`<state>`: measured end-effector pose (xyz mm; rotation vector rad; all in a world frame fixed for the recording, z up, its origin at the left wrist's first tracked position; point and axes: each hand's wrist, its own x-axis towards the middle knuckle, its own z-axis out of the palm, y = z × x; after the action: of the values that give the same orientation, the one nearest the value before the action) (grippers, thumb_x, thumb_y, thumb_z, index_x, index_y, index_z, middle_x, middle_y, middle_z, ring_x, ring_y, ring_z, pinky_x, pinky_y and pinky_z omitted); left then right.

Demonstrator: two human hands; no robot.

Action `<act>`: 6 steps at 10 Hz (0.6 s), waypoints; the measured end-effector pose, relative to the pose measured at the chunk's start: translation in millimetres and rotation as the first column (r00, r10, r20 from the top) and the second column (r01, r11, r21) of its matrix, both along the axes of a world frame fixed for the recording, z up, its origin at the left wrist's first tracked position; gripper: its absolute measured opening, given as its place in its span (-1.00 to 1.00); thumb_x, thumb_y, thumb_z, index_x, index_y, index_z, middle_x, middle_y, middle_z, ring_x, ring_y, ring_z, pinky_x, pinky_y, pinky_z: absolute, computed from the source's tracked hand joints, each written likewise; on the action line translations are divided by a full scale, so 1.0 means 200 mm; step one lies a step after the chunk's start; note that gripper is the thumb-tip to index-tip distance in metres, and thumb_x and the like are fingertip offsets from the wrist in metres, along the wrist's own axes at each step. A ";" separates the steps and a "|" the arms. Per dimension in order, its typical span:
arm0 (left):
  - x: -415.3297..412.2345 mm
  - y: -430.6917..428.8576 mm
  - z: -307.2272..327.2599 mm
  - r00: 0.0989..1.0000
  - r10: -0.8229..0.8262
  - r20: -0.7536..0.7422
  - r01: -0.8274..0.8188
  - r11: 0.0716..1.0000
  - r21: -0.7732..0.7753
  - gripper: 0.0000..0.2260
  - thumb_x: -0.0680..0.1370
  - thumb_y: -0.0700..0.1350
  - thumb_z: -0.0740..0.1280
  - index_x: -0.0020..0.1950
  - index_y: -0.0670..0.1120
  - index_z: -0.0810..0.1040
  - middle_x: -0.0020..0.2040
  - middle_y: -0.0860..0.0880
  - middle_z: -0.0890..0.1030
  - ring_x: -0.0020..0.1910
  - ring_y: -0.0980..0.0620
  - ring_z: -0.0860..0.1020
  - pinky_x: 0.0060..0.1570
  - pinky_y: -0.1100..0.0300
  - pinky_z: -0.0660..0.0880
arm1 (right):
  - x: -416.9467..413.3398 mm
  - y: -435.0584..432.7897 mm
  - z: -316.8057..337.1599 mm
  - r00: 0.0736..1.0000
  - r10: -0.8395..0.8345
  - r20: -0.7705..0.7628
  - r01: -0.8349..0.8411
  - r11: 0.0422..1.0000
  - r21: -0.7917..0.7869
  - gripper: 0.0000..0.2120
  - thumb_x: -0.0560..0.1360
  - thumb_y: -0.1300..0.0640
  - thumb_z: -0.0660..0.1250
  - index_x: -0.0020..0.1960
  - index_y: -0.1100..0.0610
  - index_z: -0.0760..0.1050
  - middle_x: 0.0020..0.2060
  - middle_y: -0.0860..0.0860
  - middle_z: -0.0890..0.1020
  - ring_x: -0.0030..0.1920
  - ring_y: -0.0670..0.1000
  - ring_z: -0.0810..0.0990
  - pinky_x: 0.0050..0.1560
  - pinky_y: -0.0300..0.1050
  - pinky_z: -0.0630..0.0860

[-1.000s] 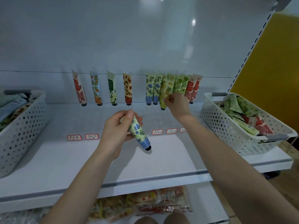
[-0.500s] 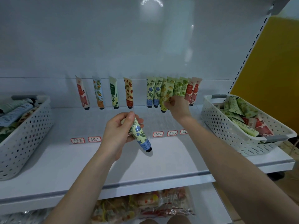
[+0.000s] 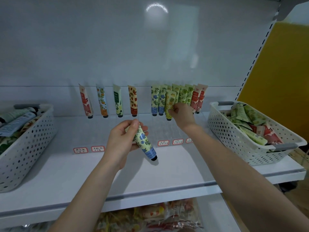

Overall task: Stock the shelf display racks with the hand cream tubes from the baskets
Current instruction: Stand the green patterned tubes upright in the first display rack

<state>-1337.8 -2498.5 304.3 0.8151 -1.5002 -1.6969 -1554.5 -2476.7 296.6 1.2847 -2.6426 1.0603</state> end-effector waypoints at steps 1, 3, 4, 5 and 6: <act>0.00 0.00 0.00 1.000 0.004 0.002 -0.004 1.000 -0.001 -0.82 0.60 -0.09 0.20 -0.11 -0.12 0.53 -0.17 0.01 0.67 -0.24 0.15 0.65 -0.29 0.21 0.61 | 0.00 0.00 0.00 1.000 -0.005 0.018 0.005 1.000 -0.002 -0.56 0.53 0.25 0.25 -0.44 0.11 0.14 -0.51 0.00 0.25 -0.47 -0.08 0.18 -0.48 -0.22 0.11; 0.00 0.00 -0.01 1.000 0.000 -0.004 0.000 1.000 0.008 -0.82 0.60 -0.10 0.20 -0.10 -0.14 0.53 -0.17 0.01 0.67 -0.26 0.17 0.65 -0.31 0.25 0.60 | 0.00 0.00 0.00 1.000 -0.003 0.015 0.004 1.000 -0.014 -0.56 0.53 0.26 0.25 -0.45 0.11 0.14 -0.51 -0.01 0.25 -0.47 -0.09 0.18 -0.48 -0.21 0.10; 0.00 0.00 -0.01 1.000 -0.003 -0.008 0.003 1.000 0.013 -0.82 0.60 -0.10 0.19 -0.09 -0.14 0.53 -0.15 0.00 0.67 -0.26 0.17 0.65 -0.30 0.26 0.60 | 0.00 0.00 0.00 1.000 -0.007 0.016 0.007 1.000 -0.007 -0.56 0.53 0.25 0.25 -0.45 0.11 0.15 -0.51 -0.01 0.25 -0.47 -0.10 0.19 -0.48 -0.22 0.10; 0.00 0.00 -0.01 1.000 -0.003 -0.007 0.003 1.000 0.013 -0.82 0.60 -0.10 0.19 -0.09 -0.14 0.53 -0.15 -0.01 0.67 -0.26 0.17 0.65 -0.31 0.26 0.60 | 0.00 0.00 0.00 0.999 -0.008 0.032 0.008 1.000 0.000 -0.57 0.53 0.23 0.26 -0.44 0.10 0.17 -0.50 -0.03 0.27 -0.47 -0.11 0.21 -0.48 -0.24 0.11; 0.01 0.00 0.00 1.000 0.004 -0.003 -0.004 1.000 0.005 -0.82 0.60 -0.09 0.20 -0.10 -0.13 0.53 -0.17 0.01 0.67 -0.26 0.16 0.65 -0.27 0.21 0.61 | 0.00 0.02 0.01 0.996 -0.007 0.092 0.009 1.000 -0.016 -0.69 0.53 0.18 0.29 -0.36 0.16 0.30 -0.46 -0.05 0.34 -0.43 -0.09 0.30 -0.50 -0.32 0.16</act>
<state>-1336.5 -2498.6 305.2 0.8174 -1.4921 -1.6985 -1554.8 -2472.7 297.6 1.2509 -2.6959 1.1651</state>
